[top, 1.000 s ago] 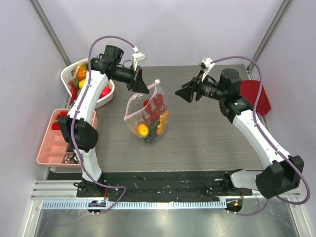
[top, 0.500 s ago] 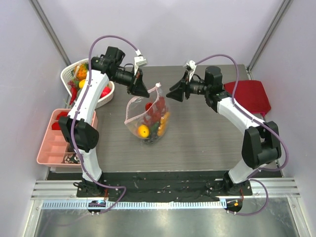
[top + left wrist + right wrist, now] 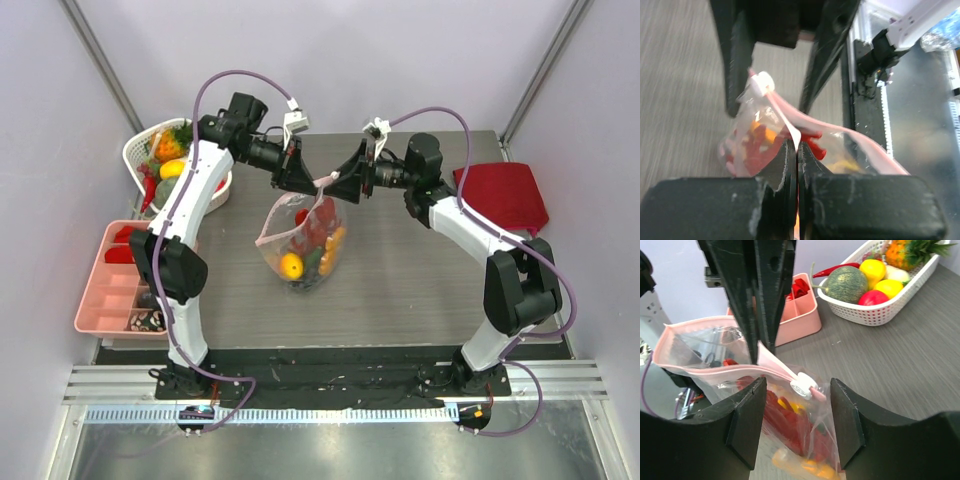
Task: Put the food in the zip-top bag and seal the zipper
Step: Adjust the zipper food storage bag at the center of the board.
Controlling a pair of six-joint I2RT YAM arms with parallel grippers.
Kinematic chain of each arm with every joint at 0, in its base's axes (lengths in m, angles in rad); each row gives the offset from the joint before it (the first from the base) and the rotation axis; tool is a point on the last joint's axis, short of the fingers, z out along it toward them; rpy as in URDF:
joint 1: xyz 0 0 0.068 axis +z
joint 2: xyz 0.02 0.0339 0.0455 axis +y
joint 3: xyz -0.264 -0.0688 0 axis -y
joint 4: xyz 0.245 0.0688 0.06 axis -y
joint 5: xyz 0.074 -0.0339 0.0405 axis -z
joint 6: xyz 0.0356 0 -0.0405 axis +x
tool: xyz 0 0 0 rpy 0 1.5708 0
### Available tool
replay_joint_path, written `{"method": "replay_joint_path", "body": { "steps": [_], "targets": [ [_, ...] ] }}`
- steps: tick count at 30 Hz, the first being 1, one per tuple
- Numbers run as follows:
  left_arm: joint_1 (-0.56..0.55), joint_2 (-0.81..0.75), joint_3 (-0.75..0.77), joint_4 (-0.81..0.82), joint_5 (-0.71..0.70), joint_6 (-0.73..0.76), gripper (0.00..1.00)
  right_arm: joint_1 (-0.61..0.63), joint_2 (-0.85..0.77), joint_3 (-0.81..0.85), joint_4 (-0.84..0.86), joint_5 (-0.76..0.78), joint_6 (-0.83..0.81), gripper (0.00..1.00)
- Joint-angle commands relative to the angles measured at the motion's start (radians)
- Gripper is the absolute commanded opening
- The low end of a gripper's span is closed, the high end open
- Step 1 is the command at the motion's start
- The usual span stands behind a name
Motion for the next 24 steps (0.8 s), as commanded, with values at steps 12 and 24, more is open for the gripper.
{"method": "replay_joint_path", "body": {
  "steps": [12, 24],
  "targets": [
    [-0.002, 0.003, 0.056, 0.073, 0.171, -0.058, 0.00, 0.004, -0.087, -0.007, -0.005, 0.001, -0.078, 0.01],
    [0.015, -0.035, -0.036, 0.320, 0.076, -0.259, 0.19, 0.010, -0.303, -0.144, -0.113, 0.081, -0.088, 0.01]
  ]
}}
